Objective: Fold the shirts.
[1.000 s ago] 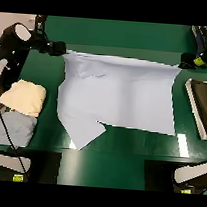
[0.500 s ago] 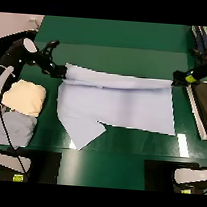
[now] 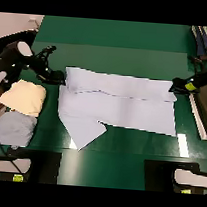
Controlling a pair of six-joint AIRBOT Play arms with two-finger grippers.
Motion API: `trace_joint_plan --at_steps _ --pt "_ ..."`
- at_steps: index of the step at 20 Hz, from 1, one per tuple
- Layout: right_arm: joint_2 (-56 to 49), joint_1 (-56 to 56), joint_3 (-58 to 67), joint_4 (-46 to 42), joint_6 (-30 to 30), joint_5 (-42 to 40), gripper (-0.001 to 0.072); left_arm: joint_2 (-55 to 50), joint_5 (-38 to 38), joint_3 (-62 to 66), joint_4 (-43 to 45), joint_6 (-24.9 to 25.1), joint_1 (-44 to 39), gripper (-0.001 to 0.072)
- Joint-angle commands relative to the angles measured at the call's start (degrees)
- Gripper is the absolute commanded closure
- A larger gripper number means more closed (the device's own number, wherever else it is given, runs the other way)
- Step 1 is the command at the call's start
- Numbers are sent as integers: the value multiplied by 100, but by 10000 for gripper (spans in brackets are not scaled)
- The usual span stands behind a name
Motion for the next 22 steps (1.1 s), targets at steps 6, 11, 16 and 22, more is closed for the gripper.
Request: trace_joint_plan --at_steps 6,11,16,22 --pt "1882 -223 -1364 503 -2 -94 370 2481 125 -3405 -428 -363 0 160" --pt "2162 -251 -1456 846 -24 -374 370 2750 623 -4719 -1631 -245 0 160" --pt "2315 -251 -1453 850 -24 -413 375 2750 1552 -5031 -2135 7 0 160" --pt "2321 -262 -1456 929 -26 -280 375 2728 1934 -5029 -2500 24 0 628"
